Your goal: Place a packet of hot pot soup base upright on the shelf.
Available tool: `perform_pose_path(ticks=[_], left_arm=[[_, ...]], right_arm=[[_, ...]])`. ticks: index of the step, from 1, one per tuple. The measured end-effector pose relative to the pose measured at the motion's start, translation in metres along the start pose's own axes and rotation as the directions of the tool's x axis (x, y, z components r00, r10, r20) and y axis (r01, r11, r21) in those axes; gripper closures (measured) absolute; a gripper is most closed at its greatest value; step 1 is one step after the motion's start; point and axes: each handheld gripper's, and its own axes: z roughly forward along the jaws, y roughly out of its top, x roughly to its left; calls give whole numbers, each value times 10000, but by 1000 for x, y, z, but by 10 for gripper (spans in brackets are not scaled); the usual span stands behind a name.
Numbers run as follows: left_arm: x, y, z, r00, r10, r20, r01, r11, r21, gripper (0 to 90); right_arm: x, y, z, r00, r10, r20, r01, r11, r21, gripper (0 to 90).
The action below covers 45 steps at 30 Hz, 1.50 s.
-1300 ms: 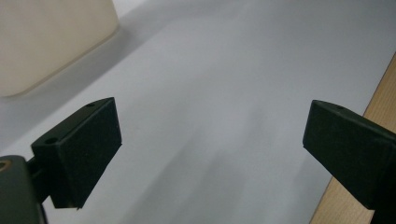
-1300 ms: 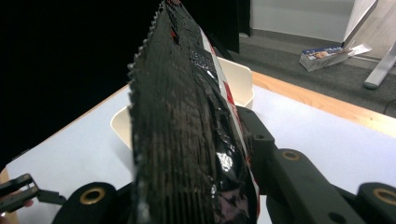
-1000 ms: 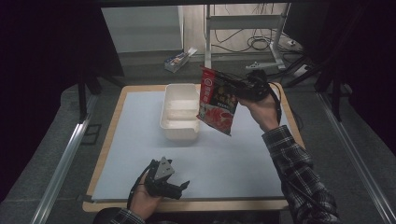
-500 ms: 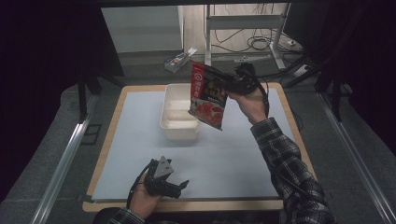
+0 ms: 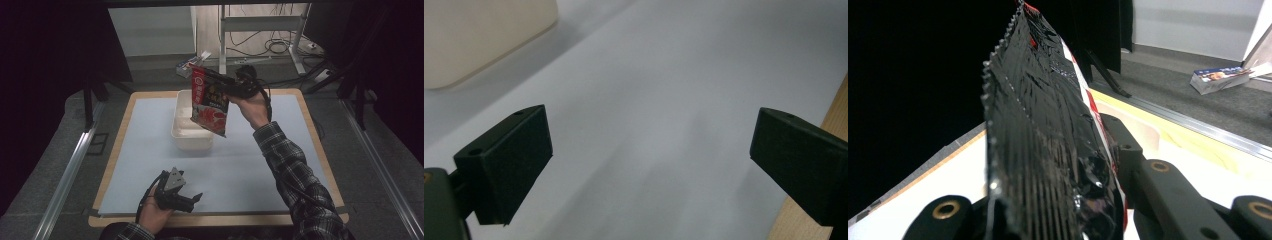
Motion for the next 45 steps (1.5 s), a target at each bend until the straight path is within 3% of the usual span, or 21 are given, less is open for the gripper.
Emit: perform_pose_path(ticks=[25, 37, 41, 44, 45], left_arm=[[0, 0, -1, 10000, 29, 42, -28, 10000, -61, 34], [0, 0, 0, 10000, 76, 19, -76, 10000, 43, 34], [0, 0, 0, 9999, 110, -5, -110, 9999, 98, 35], [-1, 0, 1, 10000, 98, -2, -98, 9999, 96, 35], [-1, 0, 1, 9999, 100, -10, -100, 9999, 97, 35]], right_arm=[[23, -8, 59, 9984, -555, -139, 559, 9980, 305, 719], [24, -22, 75, 9975, -669, -234, 681, 9961, 554, 715], [22, -27, 78, 9973, -682, -277, 698, 9956, 624, 711], [19, -35, 85, 9967, -738, -342, 769, 9919, 1013, 711], [15, -40, 87, 9979, -600, -224, 617, 9942, 876, 710]])
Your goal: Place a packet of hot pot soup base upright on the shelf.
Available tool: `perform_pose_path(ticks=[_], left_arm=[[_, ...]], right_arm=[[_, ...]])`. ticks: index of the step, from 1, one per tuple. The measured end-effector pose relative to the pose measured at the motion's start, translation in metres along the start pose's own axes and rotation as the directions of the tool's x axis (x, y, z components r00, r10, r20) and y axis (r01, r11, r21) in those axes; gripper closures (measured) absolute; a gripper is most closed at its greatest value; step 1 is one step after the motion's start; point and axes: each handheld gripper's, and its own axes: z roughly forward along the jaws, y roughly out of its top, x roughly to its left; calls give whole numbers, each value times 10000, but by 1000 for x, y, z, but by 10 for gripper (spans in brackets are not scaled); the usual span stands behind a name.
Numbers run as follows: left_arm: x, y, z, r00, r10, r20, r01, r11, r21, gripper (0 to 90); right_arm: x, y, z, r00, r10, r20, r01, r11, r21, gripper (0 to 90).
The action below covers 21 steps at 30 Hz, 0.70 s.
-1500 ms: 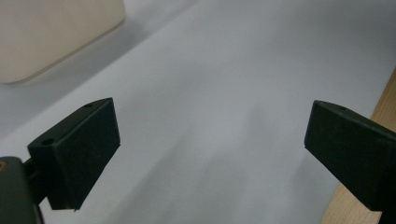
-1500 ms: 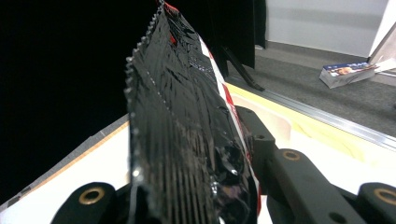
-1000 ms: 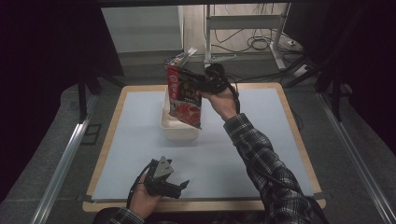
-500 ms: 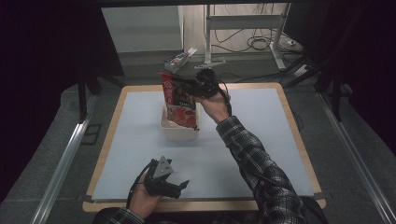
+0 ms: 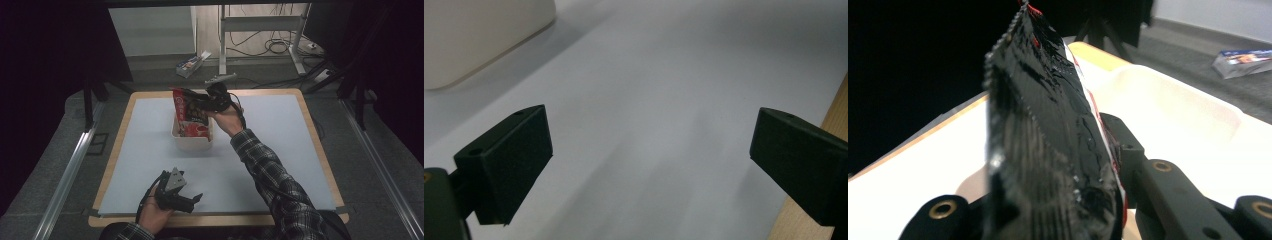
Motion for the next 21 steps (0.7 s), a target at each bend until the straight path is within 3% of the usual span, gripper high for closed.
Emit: perform_pose_path(ticks=[8, 16, 19, 21], left_arm=[[0, 0, 1, 10000, 51, 14, -51, 10000, 48, 35], [0, 0, 1, 10000, 39, -16, -39, 9999, 97, 35], [1, 1, 1, 9999, -151, 73, 149, 9997, 213, 37], [2, 1, 0, 9993, -331, 145, 328, 9993, 193, 38]], right_arm=[[-23, -9, 2, 9989, 245, 402, -252, 9996, 152, 700], [-40, -16, 3, 9975, 543, 460, -559, 9979, 324, 650], [-37, -12, 3, 9973, 29, 732, -71, 9983, 580, 486], [-35, -10, 3, 9977, -87, 667, 40, 9976, 696, 379]])
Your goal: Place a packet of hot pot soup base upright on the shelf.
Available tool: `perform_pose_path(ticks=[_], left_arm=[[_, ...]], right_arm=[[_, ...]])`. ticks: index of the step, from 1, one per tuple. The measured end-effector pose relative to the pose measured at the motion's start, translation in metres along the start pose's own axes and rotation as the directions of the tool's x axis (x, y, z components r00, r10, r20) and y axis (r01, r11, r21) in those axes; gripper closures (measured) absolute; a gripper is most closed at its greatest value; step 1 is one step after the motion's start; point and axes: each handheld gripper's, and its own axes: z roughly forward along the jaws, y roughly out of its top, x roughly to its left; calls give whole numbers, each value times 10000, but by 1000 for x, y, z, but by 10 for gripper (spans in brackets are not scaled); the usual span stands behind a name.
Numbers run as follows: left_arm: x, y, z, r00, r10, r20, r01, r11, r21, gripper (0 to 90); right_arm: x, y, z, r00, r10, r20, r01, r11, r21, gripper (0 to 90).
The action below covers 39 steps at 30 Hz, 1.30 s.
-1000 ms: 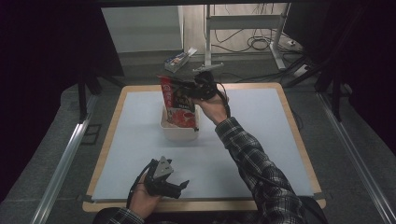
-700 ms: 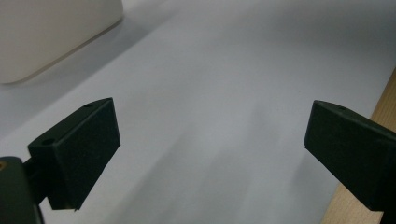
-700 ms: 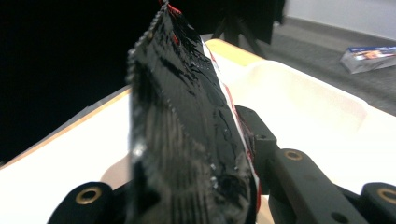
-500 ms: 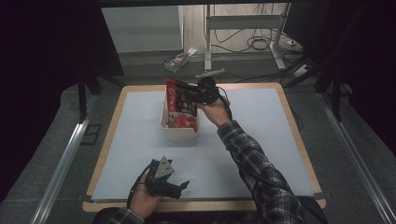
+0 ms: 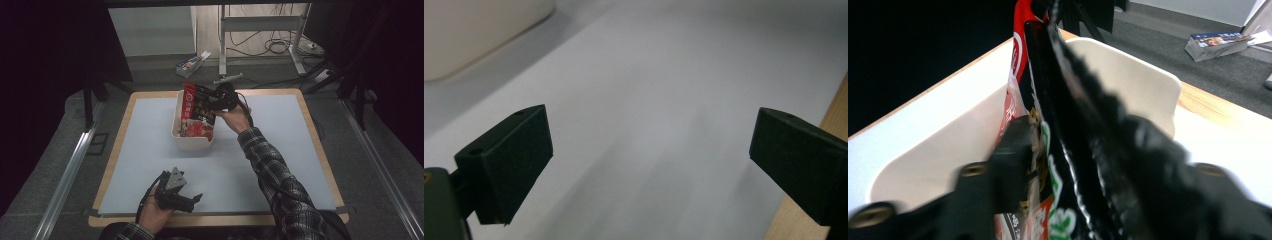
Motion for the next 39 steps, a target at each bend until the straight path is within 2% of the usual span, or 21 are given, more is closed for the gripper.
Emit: perform_pose_path(ticks=[3, 5, 6, 7, 9, 25, 33, 39], left_arm=[[1, 0, -1, 9996, -248, 160, 249, 9997, -49, 39], [2, 0, -1, 9994, -275, 186, 276, 9996, -44, 39], [2, 0, -1, 9993, -297, 212, 298, 9996, -24, 39], [2, 0, -1, 9993, -297, 212, 298, 9996, -24, 39], [1, 0, 0, 9994, -274, 215, 274, 9996, -12, 39], [1, 0, 0, 9997, -121, 202, 121, 9999, -19, 37], [1, 0, 0, 9997, -129, 209, 129, 9999, -6, 38], [1, 0, 1, 9997, -121, 210, 120, 9999, 27, 38]], right_arm=[[1, 3, -2, 9999, -43, -139, 44, 10000, 76, 256], [1, 4, -3, 9998, -85, -185, 86, 9999, 84, 227], [3, 5, -5, 9991, -368, -233, 371, 9992, 132, 182], [3, 5, -5, 9991, -368, -233, 371, 9992, 132, 182], [7, 5, -9, 9969, -761, -172, 764, 9969, 168, 150], [10, 4, -41, 9940, -1055, -273, 1056, 9944, 43, 103], [15, -4, -47, 9913, -1274, -331, 1282, 9915, 226, 99], [17, -11, -50, 9914, -1263, -329, 1274, 9913, 338, 99]])
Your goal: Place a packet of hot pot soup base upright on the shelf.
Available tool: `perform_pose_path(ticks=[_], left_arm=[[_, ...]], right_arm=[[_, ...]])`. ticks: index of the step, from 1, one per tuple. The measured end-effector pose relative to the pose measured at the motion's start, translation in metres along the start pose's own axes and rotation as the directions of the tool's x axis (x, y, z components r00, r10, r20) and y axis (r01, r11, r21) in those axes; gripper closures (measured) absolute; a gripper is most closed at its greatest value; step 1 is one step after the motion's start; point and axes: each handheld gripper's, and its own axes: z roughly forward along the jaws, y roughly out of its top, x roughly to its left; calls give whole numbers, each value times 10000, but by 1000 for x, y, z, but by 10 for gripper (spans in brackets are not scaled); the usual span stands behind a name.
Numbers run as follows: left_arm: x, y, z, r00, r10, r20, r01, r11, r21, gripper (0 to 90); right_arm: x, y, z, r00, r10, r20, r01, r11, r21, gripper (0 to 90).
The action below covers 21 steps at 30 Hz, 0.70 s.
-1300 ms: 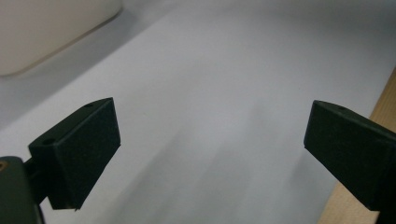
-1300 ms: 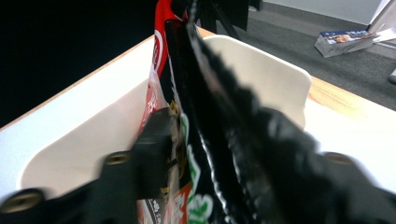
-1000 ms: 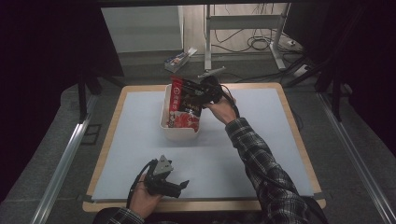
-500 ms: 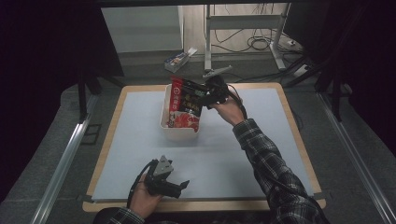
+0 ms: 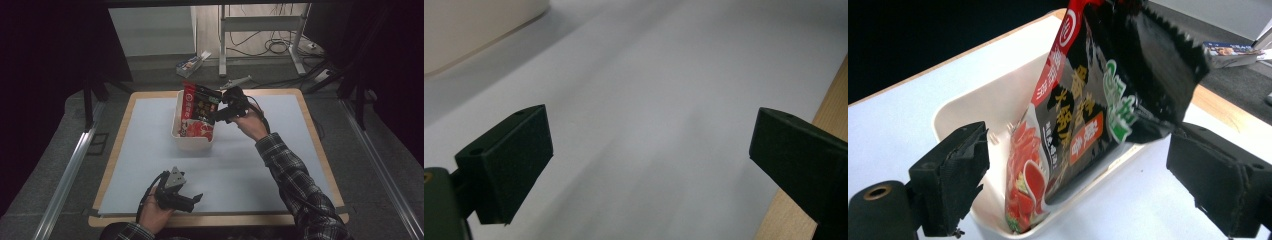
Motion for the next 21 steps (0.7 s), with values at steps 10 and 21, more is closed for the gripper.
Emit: perform_pose_path(ticks=[10, 21], left_arm=[[0, 0, 0, 10000, 24, -8, -24, 10000, 56, 38], [-1, 0, 1, 10000, -6, 0, 6, 10000, 60, 39]], right_arm=[[3, -12, -2, 9999, 92, -41, -92, 9999, 130, 99], [6, -21, -8, 9999, 62, -97, -60, 9999, 127, 93]])
